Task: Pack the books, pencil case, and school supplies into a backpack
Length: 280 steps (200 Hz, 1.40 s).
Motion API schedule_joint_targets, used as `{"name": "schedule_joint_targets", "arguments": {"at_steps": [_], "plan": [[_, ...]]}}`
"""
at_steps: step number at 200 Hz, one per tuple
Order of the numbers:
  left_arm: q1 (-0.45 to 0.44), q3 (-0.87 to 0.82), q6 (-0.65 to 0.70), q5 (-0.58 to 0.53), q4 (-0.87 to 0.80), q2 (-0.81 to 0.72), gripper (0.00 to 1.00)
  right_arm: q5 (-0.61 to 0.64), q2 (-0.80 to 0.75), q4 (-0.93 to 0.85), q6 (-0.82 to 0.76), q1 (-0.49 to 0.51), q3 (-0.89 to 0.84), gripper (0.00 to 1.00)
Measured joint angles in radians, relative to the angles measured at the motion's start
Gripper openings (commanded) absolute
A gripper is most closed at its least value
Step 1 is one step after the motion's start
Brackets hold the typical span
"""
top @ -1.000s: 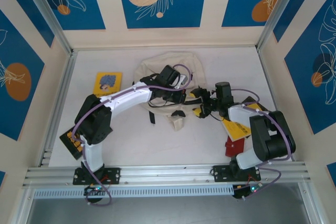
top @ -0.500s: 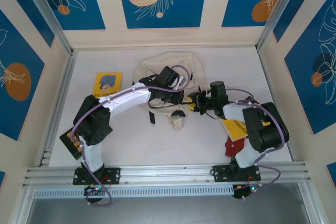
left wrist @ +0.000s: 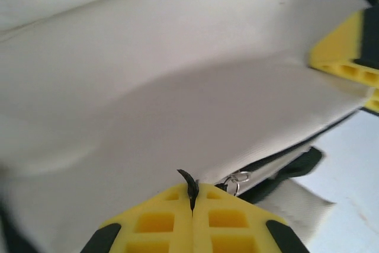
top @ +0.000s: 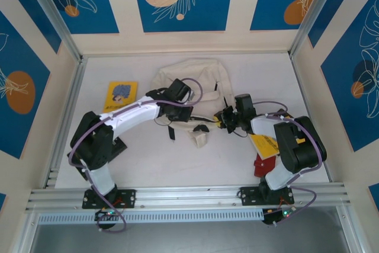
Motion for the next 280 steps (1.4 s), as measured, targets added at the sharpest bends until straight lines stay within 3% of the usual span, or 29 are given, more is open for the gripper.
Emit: {"name": "schedule_joint_targets", "arguments": {"at_steps": [75, 120, 146, 182, 220, 230, 254, 280], "plan": [[0.118, -0.103, 0.05, -0.084, -0.016, -0.09, 0.0, 0.087, -0.017, -0.082, -0.029, 0.0, 0.0, 0.15], [0.121, -0.105, 0.104, -0.068, -0.007, -0.09, 0.0, 0.13, -0.091, -0.16, -0.119, -0.002, 0.0, 0.47], [0.121, -0.105, 0.115, -0.026, 0.018, -0.092, 0.0, 0.149, -0.206, -0.261, -0.226, -0.002, 0.006, 0.59], [0.12, -0.112, 0.122, 0.067, 0.072, -0.106, 0.0, 0.181, -0.38, -0.415, -0.376, -0.003, 0.044, 0.65], [0.105, -0.122, 0.125, 0.194, 0.127, -0.109, 0.0, 0.158, -0.371, -0.48, -0.536, -0.002, 0.134, 0.66], [0.101, -0.122, 0.12, 0.206, 0.134, -0.109, 0.14, 0.137, -0.341, -0.485, -0.573, -0.002, 0.163, 0.66], [0.102, -0.127, 0.085, 0.187, 0.138, -0.118, 0.36, 0.071, -0.248, -0.483, -0.646, 0.01, 0.232, 0.66], [0.125, -0.172, 0.011, 0.132, 0.138, -0.163, 0.46, 0.022, -0.134, -0.493, -0.728, 0.066, 0.323, 0.66]]}}
